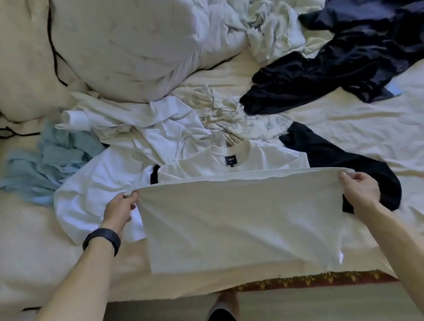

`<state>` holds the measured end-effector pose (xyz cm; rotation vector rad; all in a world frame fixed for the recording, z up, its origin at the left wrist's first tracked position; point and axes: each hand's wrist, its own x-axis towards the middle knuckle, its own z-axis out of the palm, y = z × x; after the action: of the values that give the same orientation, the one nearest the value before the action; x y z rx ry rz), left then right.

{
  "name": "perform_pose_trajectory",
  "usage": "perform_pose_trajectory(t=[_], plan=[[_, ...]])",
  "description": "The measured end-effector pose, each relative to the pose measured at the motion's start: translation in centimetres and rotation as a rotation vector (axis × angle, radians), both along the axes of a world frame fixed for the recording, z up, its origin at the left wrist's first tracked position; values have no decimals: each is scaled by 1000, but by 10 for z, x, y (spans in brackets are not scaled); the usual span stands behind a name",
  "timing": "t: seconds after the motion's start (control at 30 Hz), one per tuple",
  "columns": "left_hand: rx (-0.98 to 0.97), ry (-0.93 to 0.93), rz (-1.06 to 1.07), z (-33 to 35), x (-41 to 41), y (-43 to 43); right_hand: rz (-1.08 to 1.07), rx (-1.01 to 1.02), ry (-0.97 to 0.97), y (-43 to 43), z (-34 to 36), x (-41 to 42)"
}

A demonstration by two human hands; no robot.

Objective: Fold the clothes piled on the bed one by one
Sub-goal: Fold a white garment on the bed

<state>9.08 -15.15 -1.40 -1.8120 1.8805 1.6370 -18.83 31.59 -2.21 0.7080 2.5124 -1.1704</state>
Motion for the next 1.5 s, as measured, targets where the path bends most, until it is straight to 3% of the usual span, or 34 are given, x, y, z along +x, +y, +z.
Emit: perform_pose_trajectory(t=[0.17,0.5,0.97,1.2,1.33,1.4,1.5], plan=[[-57,17,65,-44,-58,-16,48,41,94,-40,-42,-48],[-410,-14,132,-102,-87,-12,163,96,172,-64,-100,-91],[-523,-145,106,-138,-123,-32,181,165,145,-86,-136,-130],[-497,-66,-15,-114,-88,6,177,93,67,-69,-118,-83],[-666,-233,-85,-94,-32,84,178,172,53,-33,-93,-2],[-618,-334,21,-84,-2,128,98,205,-22,-11,-81,44],[-262,-467,470,-76,32,175,-82,248,-141,16,-71,100]])
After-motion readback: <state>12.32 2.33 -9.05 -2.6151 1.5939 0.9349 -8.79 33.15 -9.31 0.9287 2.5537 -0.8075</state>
